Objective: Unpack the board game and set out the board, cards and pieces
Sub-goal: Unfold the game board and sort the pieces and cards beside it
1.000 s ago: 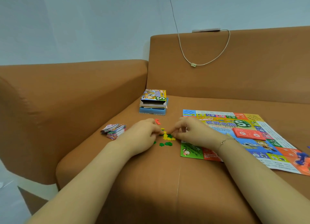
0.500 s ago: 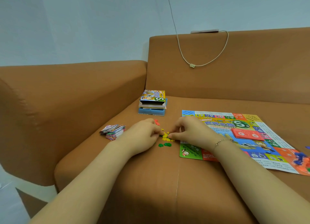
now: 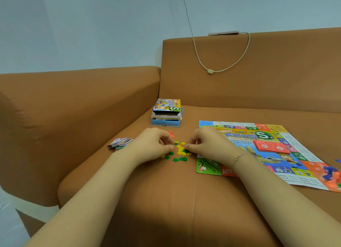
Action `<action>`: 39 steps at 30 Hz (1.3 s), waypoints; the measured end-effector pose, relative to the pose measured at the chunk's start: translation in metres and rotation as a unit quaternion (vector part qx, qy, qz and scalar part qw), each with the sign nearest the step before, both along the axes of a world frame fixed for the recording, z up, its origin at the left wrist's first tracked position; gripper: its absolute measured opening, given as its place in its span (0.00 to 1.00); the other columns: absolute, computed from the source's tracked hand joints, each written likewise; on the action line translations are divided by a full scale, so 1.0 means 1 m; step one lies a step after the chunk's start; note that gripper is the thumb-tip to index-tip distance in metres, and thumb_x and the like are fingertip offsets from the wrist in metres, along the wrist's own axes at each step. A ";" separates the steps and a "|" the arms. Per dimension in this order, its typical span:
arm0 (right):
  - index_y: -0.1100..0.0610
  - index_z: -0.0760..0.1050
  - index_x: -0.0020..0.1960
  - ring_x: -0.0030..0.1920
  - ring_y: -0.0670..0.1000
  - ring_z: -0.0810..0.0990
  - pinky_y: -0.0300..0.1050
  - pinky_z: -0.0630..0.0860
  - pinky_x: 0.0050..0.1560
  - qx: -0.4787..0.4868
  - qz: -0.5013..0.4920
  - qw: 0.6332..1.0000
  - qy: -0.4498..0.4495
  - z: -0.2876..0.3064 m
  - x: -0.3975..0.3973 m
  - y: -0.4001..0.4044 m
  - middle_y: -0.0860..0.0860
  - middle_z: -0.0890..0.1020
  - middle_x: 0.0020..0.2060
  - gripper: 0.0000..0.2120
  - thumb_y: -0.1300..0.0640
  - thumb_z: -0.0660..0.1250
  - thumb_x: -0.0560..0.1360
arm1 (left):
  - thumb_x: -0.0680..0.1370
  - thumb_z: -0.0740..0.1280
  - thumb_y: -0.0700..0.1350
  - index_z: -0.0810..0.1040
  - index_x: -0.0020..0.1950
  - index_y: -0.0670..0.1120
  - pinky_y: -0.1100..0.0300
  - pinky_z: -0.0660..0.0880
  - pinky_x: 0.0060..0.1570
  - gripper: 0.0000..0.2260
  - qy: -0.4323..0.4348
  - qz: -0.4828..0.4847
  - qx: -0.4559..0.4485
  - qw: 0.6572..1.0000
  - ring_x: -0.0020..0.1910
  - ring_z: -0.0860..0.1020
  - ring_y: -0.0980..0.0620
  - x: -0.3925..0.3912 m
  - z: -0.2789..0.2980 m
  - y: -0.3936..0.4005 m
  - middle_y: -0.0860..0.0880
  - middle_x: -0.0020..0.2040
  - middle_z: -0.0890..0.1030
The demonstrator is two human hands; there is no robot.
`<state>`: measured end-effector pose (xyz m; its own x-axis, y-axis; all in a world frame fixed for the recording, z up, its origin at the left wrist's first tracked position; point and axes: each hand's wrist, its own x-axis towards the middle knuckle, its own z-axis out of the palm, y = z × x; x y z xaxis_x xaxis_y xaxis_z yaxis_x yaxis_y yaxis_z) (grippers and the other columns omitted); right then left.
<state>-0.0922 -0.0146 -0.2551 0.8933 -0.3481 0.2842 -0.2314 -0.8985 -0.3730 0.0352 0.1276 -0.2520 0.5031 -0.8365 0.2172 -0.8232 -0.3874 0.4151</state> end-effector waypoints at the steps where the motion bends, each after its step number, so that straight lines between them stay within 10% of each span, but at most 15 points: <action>1: 0.55 0.83 0.44 0.39 0.49 0.79 0.47 0.75 0.41 0.003 -0.001 1.000 0.002 0.000 0.000 0.000 0.50 0.82 0.36 0.10 0.48 0.70 0.73 | 0.76 0.68 0.49 0.82 0.52 0.51 0.68 0.69 0.37 0.07 -0.003 0.006 -0.006 1.000 0.37 0.74 0.61 0.000 -0.002 -0.003 0.55 0.43 0.79; 16: 0.50 0.81 0.44 0.34 0.42 0.72 0.43 0.72 0.38 -0.022 -0.017 1.000 0.013 0.001 0.001 0.001 0.42 0.74 0.30 0.07 0.47 0.71 0.72 | 0.73 0.70 0.53 0.76 0.37 0.54 0.60 0.69 0.40 0.07 -0.030 0.153 -0.045 0.987 0.44 0.74 0.54 0.000 -0.017 -0.035 0.57 0.39 0.74; 39: 0.56 0.80 0.47 0.32 0.40 0.74 0.28 0.67 0.29 0.062 0.019 0.995 0.082 0.005 0.008 -0.007 0.44 0.77 0.33 0.07 0.52 0.72 0.73 | 0.73 0.73 0.48 0.82 0.48 0.51 0.67 0.74 0.44 0.05 0.089 -0.035 0.018 0.995 0.40 0.77 0.60 -0.005 0.009 0.017 0.54 0.44 0.82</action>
